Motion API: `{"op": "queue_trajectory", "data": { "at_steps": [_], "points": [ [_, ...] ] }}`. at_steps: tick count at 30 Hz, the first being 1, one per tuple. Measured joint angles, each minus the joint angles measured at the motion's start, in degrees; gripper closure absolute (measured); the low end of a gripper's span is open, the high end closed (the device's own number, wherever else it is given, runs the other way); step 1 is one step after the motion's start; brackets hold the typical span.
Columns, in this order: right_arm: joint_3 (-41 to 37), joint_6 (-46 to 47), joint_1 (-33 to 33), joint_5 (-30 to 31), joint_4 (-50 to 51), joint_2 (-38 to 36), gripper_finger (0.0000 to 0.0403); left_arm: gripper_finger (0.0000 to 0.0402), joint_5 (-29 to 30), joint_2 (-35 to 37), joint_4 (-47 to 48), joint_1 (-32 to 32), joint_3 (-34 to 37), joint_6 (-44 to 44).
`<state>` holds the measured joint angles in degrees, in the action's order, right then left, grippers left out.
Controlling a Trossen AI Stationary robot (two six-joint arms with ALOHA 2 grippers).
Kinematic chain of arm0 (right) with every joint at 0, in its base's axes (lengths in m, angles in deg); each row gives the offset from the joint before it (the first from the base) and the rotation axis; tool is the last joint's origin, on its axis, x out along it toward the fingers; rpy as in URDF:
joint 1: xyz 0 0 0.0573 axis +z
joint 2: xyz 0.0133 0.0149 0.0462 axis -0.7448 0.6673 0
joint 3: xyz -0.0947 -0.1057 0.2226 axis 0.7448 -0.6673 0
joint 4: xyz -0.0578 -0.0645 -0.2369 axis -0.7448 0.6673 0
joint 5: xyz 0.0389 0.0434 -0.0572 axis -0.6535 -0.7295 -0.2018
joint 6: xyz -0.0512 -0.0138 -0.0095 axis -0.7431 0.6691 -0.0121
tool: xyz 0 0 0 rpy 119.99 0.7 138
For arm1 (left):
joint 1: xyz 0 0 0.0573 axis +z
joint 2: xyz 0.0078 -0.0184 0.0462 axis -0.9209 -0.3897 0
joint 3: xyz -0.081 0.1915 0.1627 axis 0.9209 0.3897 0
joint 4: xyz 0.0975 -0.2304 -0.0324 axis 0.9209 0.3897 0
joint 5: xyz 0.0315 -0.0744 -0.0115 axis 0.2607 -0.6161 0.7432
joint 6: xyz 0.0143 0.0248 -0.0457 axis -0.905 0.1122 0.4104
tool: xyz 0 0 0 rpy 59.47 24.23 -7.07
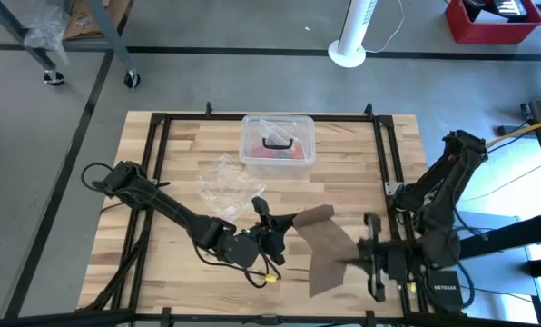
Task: Roll bandage
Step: Roll the brown bandage
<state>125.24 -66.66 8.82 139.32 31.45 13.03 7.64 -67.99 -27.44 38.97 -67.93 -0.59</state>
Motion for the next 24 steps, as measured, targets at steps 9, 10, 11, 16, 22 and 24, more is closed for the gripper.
{"op": "queue_trajectory", "data": {
  "at_steps": [9,10,11,16,22,24],
  "points": [
    [3.6,-6.1,-11.5,4.7,6.8,-4.2,0.0396,0.0400,-7.3,-0.5,0.9,0.0,0.0,-1.1],
    [3.3,-4.9,-12.9,5.3,8.7,-4.6,0.0396,0.0400,-7.3,-0.6,1.3,-0.1,0.0,-1.1],
    [3.0,-3.4,-14.5,5.4,10.2,-5.0,0.0396,0.0400,-7.8,-0.6,1.7,-0.1,0.0,-1.0],
    [2.4,5.8,-21.8,4.0,19.2,-5.6,0.0366,0.0400,-12.7,-0.6,1.6,0.8,0.0,1.8],
    [2.3,21.6,-29.6,-5.6,35.5,-5.5,0.0259,0.0400,-14.8,-0.6,3.7,2.5,0.0,8.4],
    [2.3,25.4,-31.8,-9.3,39.9,-5.5,0.0225,0.0400,-14.9,-0.7,4.9,3.3,0.0,11.2]
  ]
}}
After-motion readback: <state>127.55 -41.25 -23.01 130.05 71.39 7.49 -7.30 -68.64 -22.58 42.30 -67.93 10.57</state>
